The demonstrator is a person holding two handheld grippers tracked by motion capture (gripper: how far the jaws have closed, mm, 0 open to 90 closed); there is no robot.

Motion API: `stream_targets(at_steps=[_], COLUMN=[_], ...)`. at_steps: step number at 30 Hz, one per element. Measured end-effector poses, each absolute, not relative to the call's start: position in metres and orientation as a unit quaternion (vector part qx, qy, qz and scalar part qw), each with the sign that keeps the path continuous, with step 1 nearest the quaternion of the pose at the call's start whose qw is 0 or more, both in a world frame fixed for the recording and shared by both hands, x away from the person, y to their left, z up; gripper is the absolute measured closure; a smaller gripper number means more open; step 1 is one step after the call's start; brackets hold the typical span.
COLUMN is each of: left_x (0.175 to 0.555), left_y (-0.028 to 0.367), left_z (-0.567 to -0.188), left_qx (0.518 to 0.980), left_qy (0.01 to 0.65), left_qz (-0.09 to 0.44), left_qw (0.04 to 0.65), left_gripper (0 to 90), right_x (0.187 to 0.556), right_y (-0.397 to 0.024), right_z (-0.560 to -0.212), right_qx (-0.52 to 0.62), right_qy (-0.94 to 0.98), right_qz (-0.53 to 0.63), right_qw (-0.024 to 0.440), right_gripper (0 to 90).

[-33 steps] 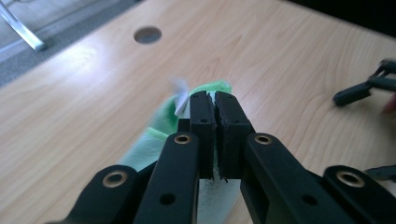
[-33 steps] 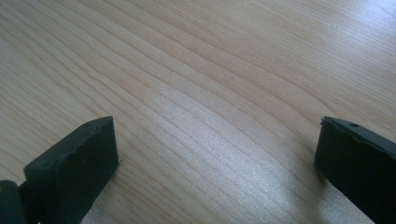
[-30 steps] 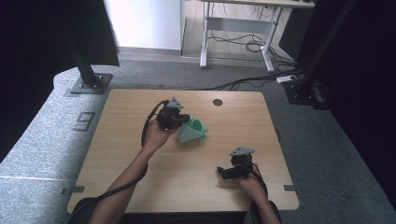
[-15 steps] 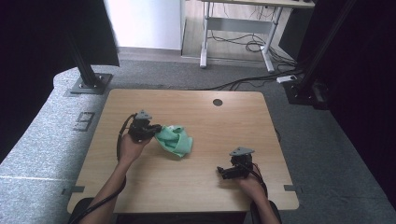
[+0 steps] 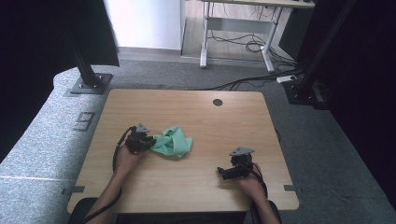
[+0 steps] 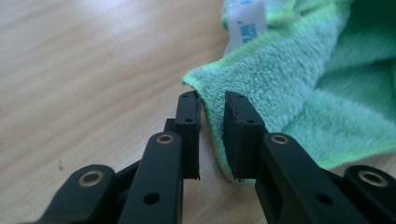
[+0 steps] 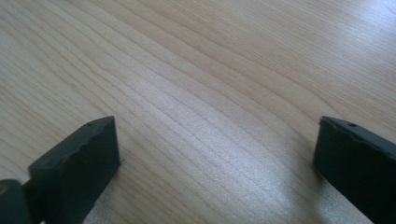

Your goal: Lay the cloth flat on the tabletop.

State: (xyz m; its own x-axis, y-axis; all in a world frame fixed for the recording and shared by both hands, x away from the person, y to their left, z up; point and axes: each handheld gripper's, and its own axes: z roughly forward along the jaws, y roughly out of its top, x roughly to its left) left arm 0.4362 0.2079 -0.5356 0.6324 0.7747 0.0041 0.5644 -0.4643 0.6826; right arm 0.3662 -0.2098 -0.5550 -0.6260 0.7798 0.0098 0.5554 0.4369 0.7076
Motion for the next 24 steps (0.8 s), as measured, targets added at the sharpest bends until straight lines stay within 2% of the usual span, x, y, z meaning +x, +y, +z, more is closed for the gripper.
stream_targets(at_steps=[1,2,4,7,9,10,13,17,24], left_x=[0.433,0.433,0.431,0.429,0.429,0.429,0.43,0.429,0.429], left_y=[0.207,0.207,0.207,0.21,0.211,0.212,0.215,0.216,0.215], left_z=[-0.538,-0.538,-0.538,-0.54,-0.541,-0.542,-0.544,-0.546,-0.546], left_qx=[0.841,0.841,0.841,0.83,0.826,0.821,0.811,0.802,0.801], left_qy=[0.397,0.397,0.399,0.417,0.422,0.428,0.444,0.456,0.459], left_qz=[0.168,0.168,0.17,0.178,0.177,0.179,0.179,0.182,0.182], left_qw=[0.326,0.326,0.324,0.326,0.33,0.332,0.336,0.34,0.339], left_gripper=[73.9,72.4,70.5,54.9,49.2,49.2,39.4,34.7,34.7], right_x=[0.366,0.366,0.367,0.368,0.369,0.369,0.372,0.376,0.385], right_y=[-0.211,-0.211,-0.212,-0.212,-0.21,-0.21,-0.201,-0.191,-0.166], right_z=[-0.553,-0.553,-0.551,-0.549,-0.547,-0.547,-0.539,-0.532,-0.519], right_qx=[0.403,0.403,0.407,0.412,0.41,0.41,0.404,0.393,0.37], right_qy=[0.831,0.831,0.828,0.826,0.827,0.827,0.825,0.826,0.834], right_qz=[0.349,0.349,0.355,0.359,0.359,0.359,0.376,0.39,0.397], right_qw=[0.161,0.161,0.154,0.14,0.135,0.135,0.12,0.106,0.098], right_gripper=[7.6,7.6,13.2,14.1,14.2,14.2,15.7,18.3,21.5])
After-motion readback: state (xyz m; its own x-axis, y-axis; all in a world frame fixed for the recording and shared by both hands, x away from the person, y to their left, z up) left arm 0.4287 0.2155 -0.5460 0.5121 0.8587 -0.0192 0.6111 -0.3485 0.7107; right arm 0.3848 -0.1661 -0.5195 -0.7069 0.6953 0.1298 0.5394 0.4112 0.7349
